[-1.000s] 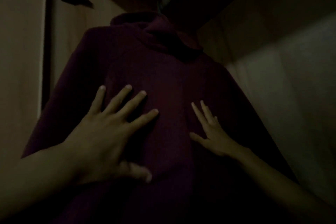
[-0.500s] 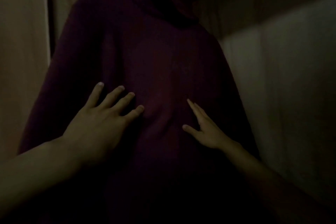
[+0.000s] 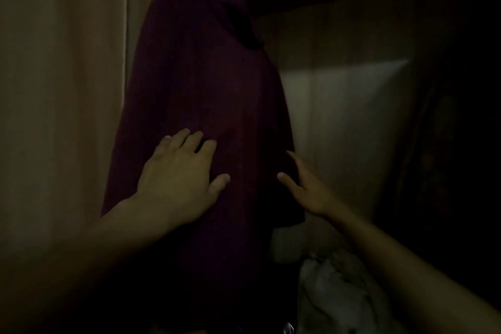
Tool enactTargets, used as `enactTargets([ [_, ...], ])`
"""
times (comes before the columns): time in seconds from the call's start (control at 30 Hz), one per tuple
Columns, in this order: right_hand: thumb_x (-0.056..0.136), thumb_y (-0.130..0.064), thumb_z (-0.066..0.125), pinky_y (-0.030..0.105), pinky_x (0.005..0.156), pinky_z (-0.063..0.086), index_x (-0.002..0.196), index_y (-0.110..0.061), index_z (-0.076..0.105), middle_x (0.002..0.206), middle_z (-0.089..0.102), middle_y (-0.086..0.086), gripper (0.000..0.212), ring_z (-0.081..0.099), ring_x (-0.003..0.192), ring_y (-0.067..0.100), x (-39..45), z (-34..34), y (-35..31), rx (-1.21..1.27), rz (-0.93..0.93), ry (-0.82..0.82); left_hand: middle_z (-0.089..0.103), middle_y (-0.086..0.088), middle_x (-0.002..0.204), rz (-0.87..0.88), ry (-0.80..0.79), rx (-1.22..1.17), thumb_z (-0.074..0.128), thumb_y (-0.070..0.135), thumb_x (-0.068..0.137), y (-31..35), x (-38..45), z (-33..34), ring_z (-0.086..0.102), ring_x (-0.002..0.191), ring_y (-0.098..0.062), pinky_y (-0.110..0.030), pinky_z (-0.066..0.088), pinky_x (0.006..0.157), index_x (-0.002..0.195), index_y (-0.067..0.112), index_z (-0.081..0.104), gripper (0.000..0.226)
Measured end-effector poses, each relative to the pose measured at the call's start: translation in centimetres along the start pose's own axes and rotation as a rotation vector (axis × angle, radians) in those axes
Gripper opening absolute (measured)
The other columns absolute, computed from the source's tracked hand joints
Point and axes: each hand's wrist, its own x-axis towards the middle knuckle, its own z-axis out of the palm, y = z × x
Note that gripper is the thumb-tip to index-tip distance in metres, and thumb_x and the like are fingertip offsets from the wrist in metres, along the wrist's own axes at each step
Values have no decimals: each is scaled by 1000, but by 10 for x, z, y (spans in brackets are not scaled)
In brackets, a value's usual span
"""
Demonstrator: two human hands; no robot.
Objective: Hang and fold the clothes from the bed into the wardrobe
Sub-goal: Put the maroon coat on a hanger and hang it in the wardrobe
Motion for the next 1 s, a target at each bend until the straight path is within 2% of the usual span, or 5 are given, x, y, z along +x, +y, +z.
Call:
enactTargets([
  [0.1, 99, -45, 46, -1, 97, 20, 154, -22, 20, 155, 35, 1, 64, 31, 124, -3, -49, -25, -30, -164, 41, 33, 31, -4, 158, 26, -6, -140, 34, 67, 88, 6, -28, -6, 22, 148, -26, -46, 19, 121, 149, 23, 32, 75],
  [0.13, 99, -45, 47, -1, 97, 20, 153, -21, 21, 154, 36, 2, 65, 33, 126, -1, -65, -33, -41, -214, 56, 37, 32, -5, 157, 31, -20, -175, 36, 67, 88, 9, -38, -8, 24, 147, -27, -49, 20, 121, 148, 23, 33, 74],
  [0.23, 97, -55, 45, 21, 107, 23, 154, -24, 19, 155, 33, 2, 70, 34, 138, 15, -114, -55, -78, -370, 101, -16, 36, -5, 154, 43, -73, -255, 42, 65, 89, 16, -61, -23, 29, 143, -28, -53, 23, 118, 147, 21, 35, 72],
  [0.47, 91, -65, 40, 43, 114, 33, 150, -25, 26, 152, 35, 4, 73, 34, 139, 21, -187, -108, -140, -579, 89, -1, 39, -3, 151, 95, -90, -325, 43, 63, 91, 38, -90, -63, 33, 139, -27, -53, 28, 115, 147, 21, 35, 71],
  [1.0, 91, -63, 43, 34, 110, 35, 149, -24, 31, 151, 39, 3, 71, 38, 135, 19, -353, -150, -180, -369, 132, 20, 39, 0, 152, 176, -244, -329, 45, 60, 93, 122, -228, -139, 34, 138, -22, -45, 32, 113, 148, 22, 36, 67],
])
